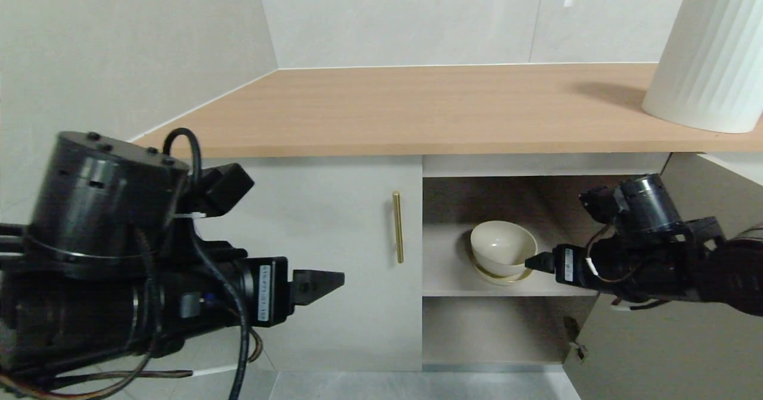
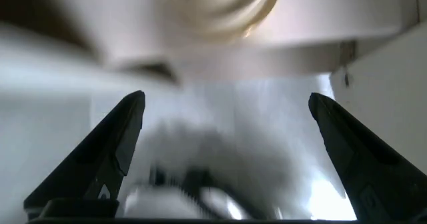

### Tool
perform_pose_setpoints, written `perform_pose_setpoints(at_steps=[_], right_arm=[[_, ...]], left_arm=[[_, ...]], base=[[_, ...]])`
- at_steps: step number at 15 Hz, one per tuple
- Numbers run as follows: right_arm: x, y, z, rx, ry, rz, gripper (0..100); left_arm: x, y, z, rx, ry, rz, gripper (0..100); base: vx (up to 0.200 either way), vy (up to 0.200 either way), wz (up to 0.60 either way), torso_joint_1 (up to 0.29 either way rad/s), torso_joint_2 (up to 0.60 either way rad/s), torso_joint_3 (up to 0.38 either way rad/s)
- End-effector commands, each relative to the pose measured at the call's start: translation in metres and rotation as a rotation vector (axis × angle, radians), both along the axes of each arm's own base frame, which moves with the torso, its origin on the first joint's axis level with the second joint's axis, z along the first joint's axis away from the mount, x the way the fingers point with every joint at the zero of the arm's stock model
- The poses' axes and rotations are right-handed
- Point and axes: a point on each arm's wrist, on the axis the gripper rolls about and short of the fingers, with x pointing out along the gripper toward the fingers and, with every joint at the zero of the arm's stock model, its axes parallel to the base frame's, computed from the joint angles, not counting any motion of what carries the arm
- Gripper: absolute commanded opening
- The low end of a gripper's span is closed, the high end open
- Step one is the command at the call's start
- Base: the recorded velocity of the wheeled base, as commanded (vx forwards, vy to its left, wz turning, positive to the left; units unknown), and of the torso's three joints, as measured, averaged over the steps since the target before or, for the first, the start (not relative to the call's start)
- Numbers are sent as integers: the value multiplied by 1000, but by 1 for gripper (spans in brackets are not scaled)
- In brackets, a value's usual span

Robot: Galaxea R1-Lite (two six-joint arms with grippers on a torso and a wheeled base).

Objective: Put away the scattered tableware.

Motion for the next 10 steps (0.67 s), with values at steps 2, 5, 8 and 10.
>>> perform_pose_setpoints(at_steps=[2, 5, 8, 10], right_arm=[[-86, -10, 47, 15, -34, 150, 100], [-93, -14, 50, 19, -42, 152, 100], [-93, -15, 50, 15, -40, 152, 100], [-93, -15, 50, 15, -40, 152, 100]], left_arm=[[-25, 37, 17, -84, -76, 50, 100], [-22, 39, 15, -83, -78, 42, 100], [-19, 36, 10, -58, -65, 32, 100], [-18, 35, 8, -54, -58, 30, 100]], base=[[0, 0, 0, 0, 0, 0], [0, 0, 0, 0, 0, 0], [0, 0, 0, 0, 0, 0], [0, 0, 0, 0, 0, 0]])
